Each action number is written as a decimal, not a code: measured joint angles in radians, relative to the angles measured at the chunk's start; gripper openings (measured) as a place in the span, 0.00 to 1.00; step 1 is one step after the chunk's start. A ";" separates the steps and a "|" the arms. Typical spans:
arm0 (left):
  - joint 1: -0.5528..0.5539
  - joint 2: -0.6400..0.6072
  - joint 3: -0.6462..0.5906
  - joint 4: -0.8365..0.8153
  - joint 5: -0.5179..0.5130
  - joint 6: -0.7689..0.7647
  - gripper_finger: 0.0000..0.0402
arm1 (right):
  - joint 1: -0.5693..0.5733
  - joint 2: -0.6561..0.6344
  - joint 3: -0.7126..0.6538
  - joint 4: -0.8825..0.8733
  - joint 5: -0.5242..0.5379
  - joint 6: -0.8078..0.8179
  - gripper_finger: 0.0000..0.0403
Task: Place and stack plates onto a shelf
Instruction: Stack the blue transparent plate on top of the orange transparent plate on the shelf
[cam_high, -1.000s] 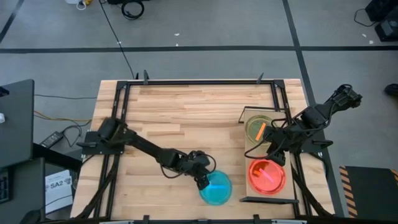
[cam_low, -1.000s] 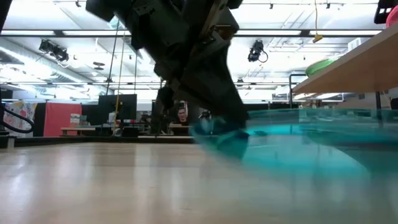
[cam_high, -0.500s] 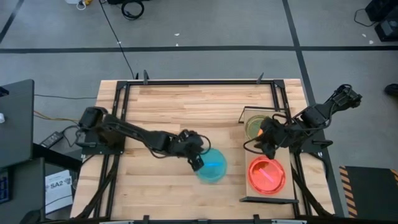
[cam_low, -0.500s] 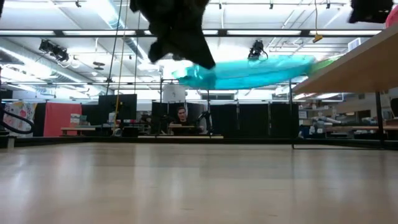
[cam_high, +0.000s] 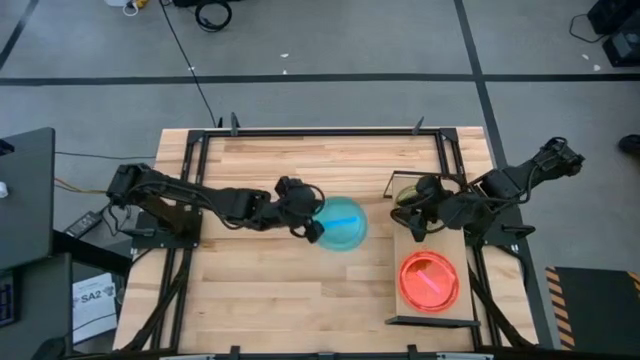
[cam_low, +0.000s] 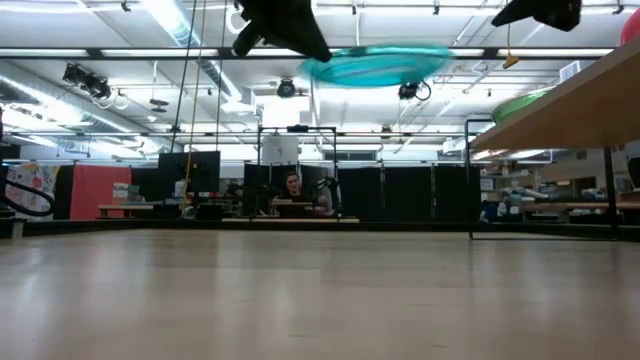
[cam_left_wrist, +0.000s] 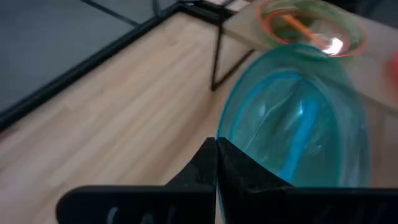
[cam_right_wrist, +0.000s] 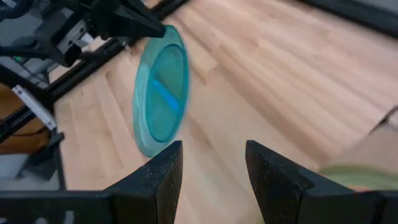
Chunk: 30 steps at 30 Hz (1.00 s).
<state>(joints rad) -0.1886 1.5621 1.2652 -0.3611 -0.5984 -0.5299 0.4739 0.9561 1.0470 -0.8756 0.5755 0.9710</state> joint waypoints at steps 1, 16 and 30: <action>0.006 -0.003 0.000 -0.007 -0.007 0.001 0.01 | -0.006 0.007 0.000 0.015 0.011 -0.022 0.45; 0.041 -0.003 0.000 0.048 -0.022 0.029 0.01 | -0.137 0.162 0.000 0.209 0.077 -0.211 0.45; 0.041 -0.003 0.000 0.057 -0.022 0.028 0.01 | -0.201 0.188 -0.001 0.270 0.027 -0.277 0.45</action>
<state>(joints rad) -0.1474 1.5593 1.2649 -0.3037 -0.6209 -0.5014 0.2733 1.1439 1.0462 -0.6053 0.6022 0.6945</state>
